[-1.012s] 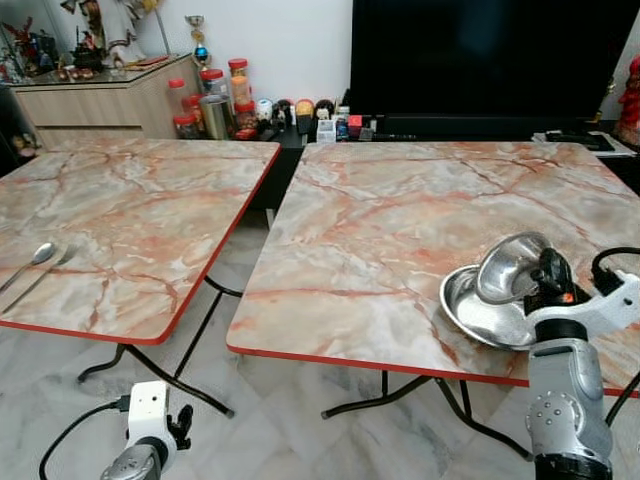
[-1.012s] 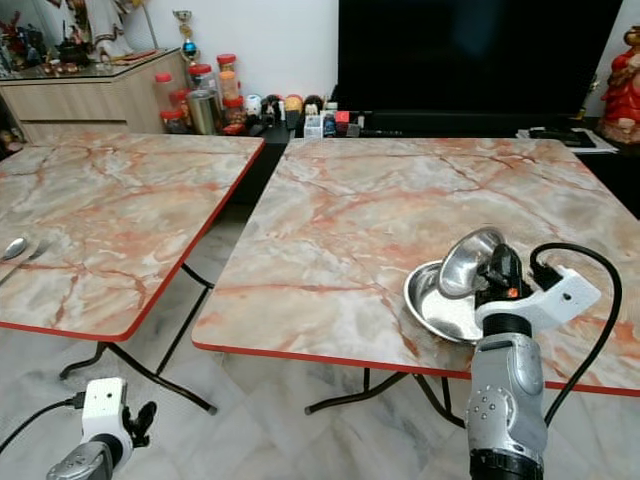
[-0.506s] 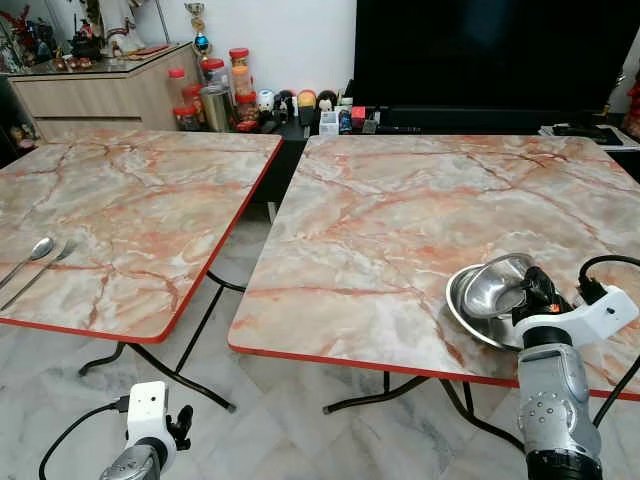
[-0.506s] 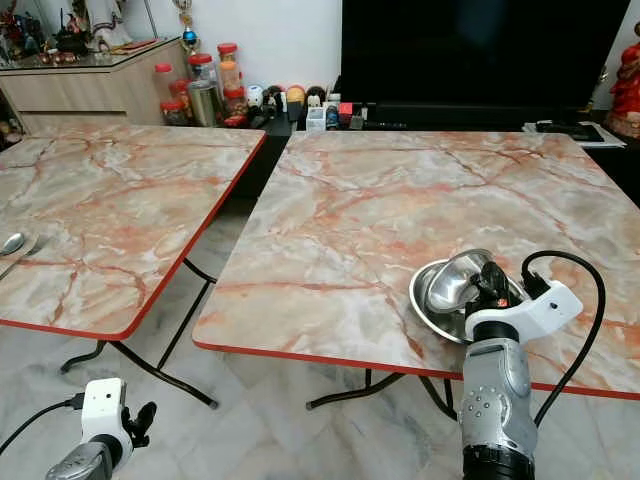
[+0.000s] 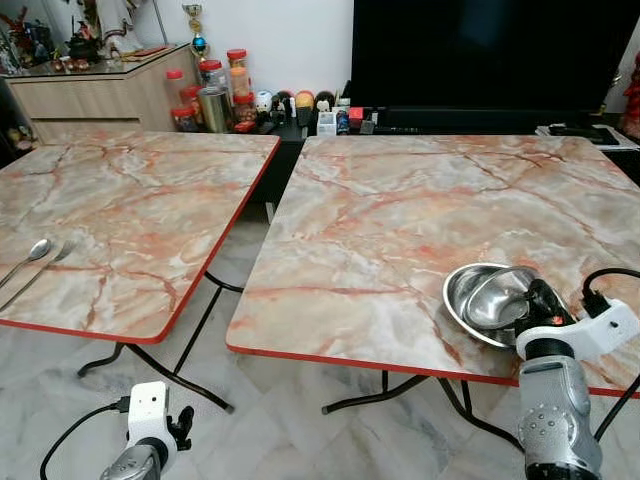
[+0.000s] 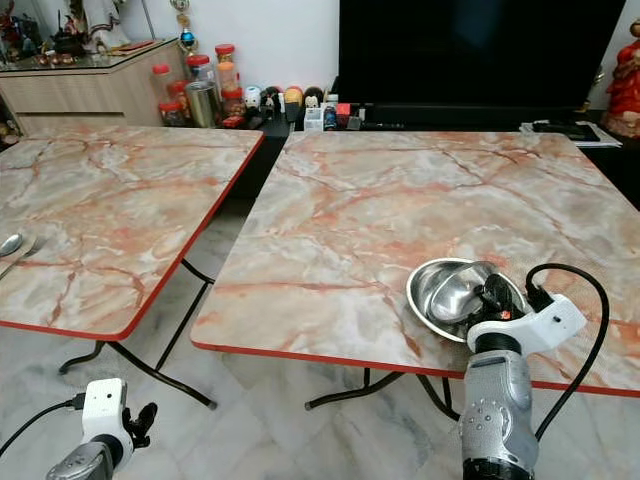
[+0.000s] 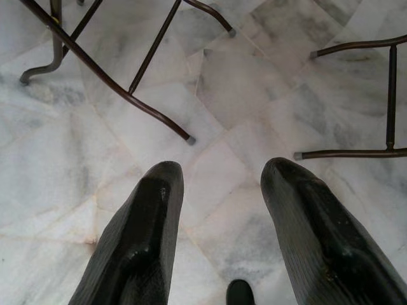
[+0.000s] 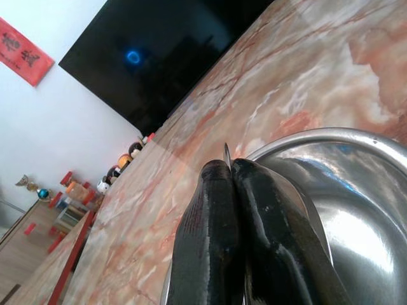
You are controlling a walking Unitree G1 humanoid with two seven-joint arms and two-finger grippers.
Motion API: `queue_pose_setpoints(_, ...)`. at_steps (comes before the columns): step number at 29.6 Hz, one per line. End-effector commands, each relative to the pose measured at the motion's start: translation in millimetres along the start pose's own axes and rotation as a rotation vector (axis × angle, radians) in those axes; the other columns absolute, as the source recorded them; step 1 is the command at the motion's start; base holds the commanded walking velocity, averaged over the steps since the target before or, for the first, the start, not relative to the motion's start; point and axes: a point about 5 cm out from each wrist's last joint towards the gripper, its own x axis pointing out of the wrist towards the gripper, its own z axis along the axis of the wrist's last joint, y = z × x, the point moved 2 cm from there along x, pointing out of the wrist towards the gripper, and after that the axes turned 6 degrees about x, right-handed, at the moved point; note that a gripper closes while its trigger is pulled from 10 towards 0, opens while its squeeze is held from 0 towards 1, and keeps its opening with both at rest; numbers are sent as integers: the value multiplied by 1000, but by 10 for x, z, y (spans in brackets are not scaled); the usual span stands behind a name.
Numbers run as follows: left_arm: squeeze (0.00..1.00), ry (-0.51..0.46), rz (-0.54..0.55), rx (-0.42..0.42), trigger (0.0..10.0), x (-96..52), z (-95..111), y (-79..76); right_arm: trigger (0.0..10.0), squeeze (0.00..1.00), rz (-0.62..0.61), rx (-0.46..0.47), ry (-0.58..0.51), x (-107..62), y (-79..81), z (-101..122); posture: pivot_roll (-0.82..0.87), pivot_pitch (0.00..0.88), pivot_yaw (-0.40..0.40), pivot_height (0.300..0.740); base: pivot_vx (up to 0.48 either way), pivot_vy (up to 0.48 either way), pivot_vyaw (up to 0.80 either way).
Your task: Setting the table
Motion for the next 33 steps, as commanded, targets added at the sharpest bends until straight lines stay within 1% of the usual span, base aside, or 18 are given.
queue_pose_setpoints(1, 0, -1, 1, -1, 10000, 10, 19, -6, 10000, 576, 8, 4, 11, 4, 30, -16, -12, 0, 44, 740, 0, 0, 0)
queue_pose_setpoints(2, 0, -1, 1, -1, 10000, 10, 19, -6, 10000, 871, 7, 3, 13, 8, 29, -21, -12, 0, 44, 740, 0, 0, 0)
queue_pose_setpoints(3, 0, -1, 2, -1, 10000, 10, 19, -5, 10000, 1000, 11, 0, 17, 10, 32, -25, -11, 0, 41, 740, 0, 0, 0)
queue_pose_setpoints(8, 0, -2, 3, -1, 10000, 10, 19, -4, 10000, 1000, 16, -5, 21, 11, 38, -29, -11, 0, 41, 740, 0, 0, 0)
queue_pose_setpoints(9, 0, -1, 5, -3, 10000, 7, 14, -2, 10000, 0, 15, -6, 24, 16, 41, -32, -8, 0, 36, 740, 0, 0, 0)
queue_pose_setpoints(16, 0, 2, 11, -9, 10000, -4, -12, 5, 10000, 0, 24, -7, 25, 22, 54, -24, -8, 0, 32, 740, 0, 0, 0)
queue_pose_setpoints(18, 0, 2, 12, -9, 10000, -4, -12, 5, 10000, 1000, 24, -15, 22, 28, 58, -12, -10, 0, 33, 740, 0, 0, 0)
queue_pose_setpoints(21, 0, 2, 11, -9, 10000, -2, -9, 2, 10000, 984, 23, -34, 15, 39, 60, 10, -11, 0, 32, 740, 0, 0, 0)
queue_pose_setpoints(22, 0, 1, 11, -9, 10000, -1, -7, 1, 10000, 282, 22, -37, 10, 43, 59, 22, -11, 0, 33, 740, 0, 0, 0)
queue_pose_setpoints(23, 0, 1, 11, -9, 10000, 0, -4, -1, 10000, 0, 21, -36, 2, 47, 57, 44, -11, 0, 33, 740, 0, 0, 0)
queue_pose_setpoints(31, 0, 1, 6, -7, 10000, 9, 11, -12, 10000, 0, 2, -59, -27, 44, 13, 129, -18, 0, 38, 740, 0, 0, 0)
queue_pose_setpoints(33, 0, 0, 4, -6, 10000, 13, 19, -16, 10000, 0, -11, -110, -41, 39, -11, 167, -21, 0, 41, 740, 0, 0, 0)
